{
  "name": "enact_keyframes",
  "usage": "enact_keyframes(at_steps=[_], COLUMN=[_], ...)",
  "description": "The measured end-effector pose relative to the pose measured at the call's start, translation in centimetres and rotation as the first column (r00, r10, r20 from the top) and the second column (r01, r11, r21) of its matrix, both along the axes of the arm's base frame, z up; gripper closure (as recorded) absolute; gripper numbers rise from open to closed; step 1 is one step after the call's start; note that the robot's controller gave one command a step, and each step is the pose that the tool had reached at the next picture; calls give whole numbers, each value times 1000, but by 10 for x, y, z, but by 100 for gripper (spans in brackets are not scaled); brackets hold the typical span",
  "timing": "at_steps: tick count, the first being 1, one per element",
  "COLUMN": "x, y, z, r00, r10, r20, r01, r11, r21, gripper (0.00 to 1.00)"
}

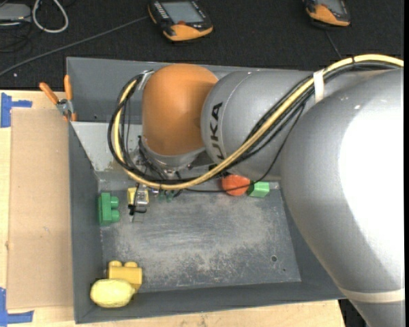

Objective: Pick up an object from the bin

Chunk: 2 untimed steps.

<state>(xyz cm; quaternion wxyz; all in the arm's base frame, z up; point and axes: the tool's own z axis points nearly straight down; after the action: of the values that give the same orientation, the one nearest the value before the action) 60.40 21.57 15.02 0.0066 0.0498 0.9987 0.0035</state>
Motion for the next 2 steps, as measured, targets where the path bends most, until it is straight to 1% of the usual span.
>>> enact_keyframes(at_steps=[1, 2], x=[3, 5], y=[-3, 0], z=[36, 66], r00=[1000, 1000], r10=[24, 28], r20=[-4, 3], r01=[-24, -28], r11=[1000, 1000], r21=[-2, 0], gripper=[0, 0])
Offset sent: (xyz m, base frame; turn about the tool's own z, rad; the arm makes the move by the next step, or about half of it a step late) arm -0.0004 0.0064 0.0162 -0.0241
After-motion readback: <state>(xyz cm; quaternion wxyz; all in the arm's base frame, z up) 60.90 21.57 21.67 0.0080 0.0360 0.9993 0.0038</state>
